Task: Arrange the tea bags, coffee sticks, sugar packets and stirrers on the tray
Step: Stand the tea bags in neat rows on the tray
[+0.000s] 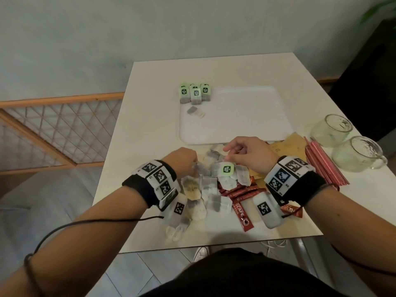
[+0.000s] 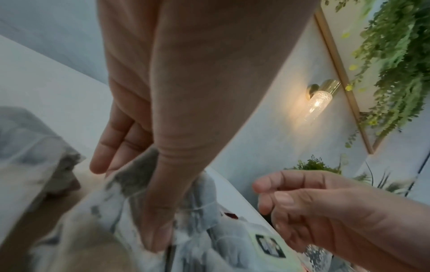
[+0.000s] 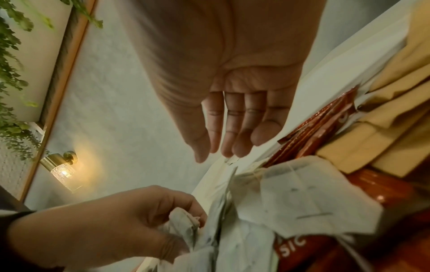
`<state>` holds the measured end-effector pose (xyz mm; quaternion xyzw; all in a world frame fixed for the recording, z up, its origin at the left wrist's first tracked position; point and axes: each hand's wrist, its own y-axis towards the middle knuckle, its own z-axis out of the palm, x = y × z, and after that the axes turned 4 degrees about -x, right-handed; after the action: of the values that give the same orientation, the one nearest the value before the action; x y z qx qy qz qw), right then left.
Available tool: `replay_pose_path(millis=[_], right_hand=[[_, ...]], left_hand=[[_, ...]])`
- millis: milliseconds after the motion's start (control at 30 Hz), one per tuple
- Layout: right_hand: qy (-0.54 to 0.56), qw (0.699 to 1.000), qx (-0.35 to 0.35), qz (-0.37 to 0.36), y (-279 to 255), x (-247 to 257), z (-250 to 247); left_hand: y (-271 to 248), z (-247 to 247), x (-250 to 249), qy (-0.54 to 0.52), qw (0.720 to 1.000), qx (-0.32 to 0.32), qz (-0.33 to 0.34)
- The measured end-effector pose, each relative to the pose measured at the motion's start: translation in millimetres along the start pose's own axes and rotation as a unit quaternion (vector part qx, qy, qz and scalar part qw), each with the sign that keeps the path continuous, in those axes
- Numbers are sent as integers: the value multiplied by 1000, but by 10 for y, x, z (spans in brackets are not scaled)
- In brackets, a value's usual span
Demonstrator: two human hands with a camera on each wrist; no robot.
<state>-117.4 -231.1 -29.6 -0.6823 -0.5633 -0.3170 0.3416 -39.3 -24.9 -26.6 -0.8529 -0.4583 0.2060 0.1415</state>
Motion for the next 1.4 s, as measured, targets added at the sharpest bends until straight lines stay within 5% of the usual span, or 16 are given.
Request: replay_pose_path(millis=[233, 400, 533, 800, 1033, 1133, 1267, 1400], right_hand=[[38, 999, -34, 4, -38, -26, -68], [65, 998, -7, 9, -25, 71, -52], [115, 993, 12, 14, -1, 155, 0], [192, 980, -31, 33, -5, 168, -17], [188, 980, -45, 53, -9, 53, -106], [166, 985, -18, 49, -16, 60, -217], [101, 994, 3, 50, -15, 86, -370], [-25, 1000, 17, 2, -10, 44, -504]], left_hand=[[-39, -268, 3, -108, 990, -81, 30], [-66, -331, -158, -261, 955, -140, 33], [-7, -237, -343, -434, 893, -105, 64], [98, -85, -583, -683, 729, -17, -36], [58, -147, -532, -731, 682, 7, -16], [57, -156, -491, -714, 700, 10, -13], [47, -133, -464, -652, 758, -1, 4], [51, -111, -367, -425, 900, -88, 28]])
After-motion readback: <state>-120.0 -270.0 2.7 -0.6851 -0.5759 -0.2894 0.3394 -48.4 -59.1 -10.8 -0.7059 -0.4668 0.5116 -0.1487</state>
